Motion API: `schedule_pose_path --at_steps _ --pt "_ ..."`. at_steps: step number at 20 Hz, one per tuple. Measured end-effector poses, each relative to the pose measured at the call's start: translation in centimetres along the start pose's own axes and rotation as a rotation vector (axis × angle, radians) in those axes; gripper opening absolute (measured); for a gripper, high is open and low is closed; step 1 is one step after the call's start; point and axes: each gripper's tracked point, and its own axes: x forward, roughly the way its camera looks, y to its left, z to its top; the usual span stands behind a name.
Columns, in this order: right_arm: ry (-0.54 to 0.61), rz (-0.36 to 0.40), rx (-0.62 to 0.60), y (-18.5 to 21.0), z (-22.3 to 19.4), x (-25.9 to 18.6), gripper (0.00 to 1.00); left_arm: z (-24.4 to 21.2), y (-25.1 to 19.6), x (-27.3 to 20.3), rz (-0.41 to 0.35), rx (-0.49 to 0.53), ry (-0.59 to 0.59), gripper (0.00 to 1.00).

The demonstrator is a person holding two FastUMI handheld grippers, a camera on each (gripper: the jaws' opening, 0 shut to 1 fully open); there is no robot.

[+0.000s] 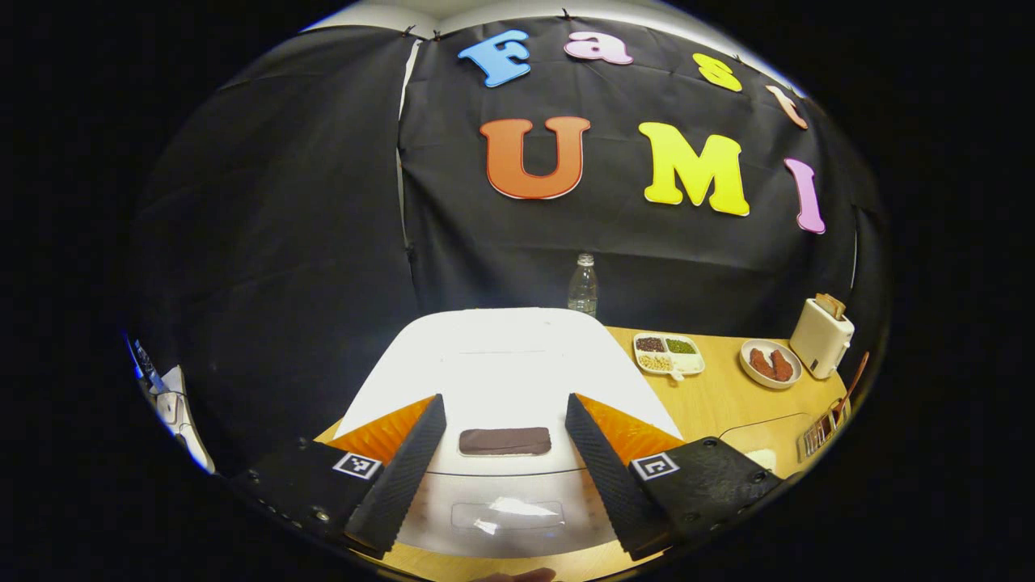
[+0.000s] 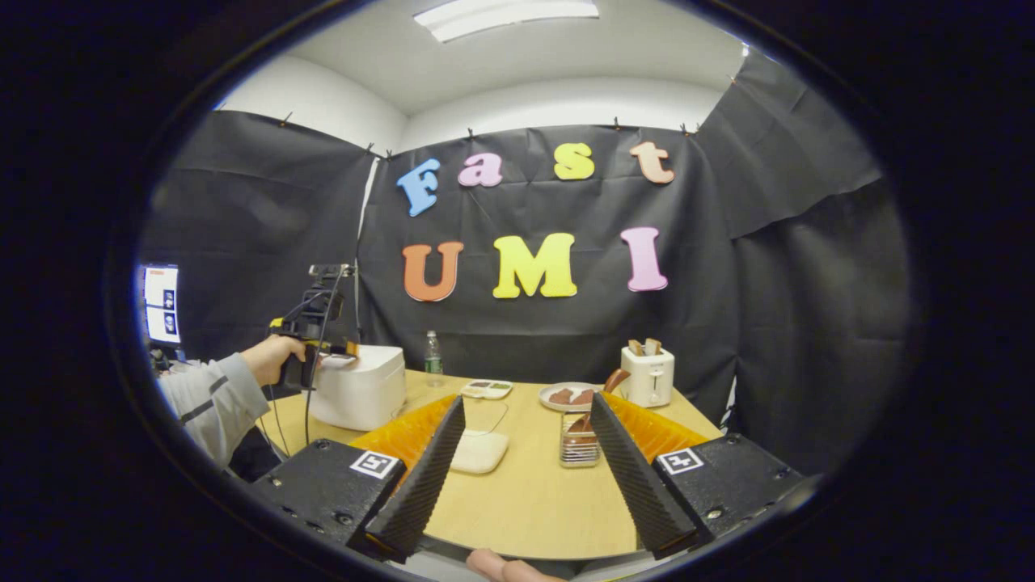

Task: Close the left gripper, press the button to open the rice cooker; take a wooden spoon from the chopstick holder with the right hand, scoop a spoonful of rice and pour it into the rice cooker, then put the wooden spoon back into the chopstick holder.

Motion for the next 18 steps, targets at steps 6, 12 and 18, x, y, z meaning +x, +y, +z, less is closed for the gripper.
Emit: schedule_pose_path --at_steps 6,12,18 --pt "-0.025 -0.043 0.000 -1.0 1.4 -0.1 0.92 3.7 -0.1 -4.7 -0.053 -0.065 -0.088 0.94" --pt "-0.043 -0.076 0.003 -1.6 2.9 -0.7 1.00 5.5 -0.8 -12.5 -0.071 -0.016 -0.180 0.94" --pt "-0.054 -0.110 -0.001 -2.1 4.5 -1.2 0.93 4.5 -2.5 -20.7 -0.132 -0.006 -0.227 0.94"
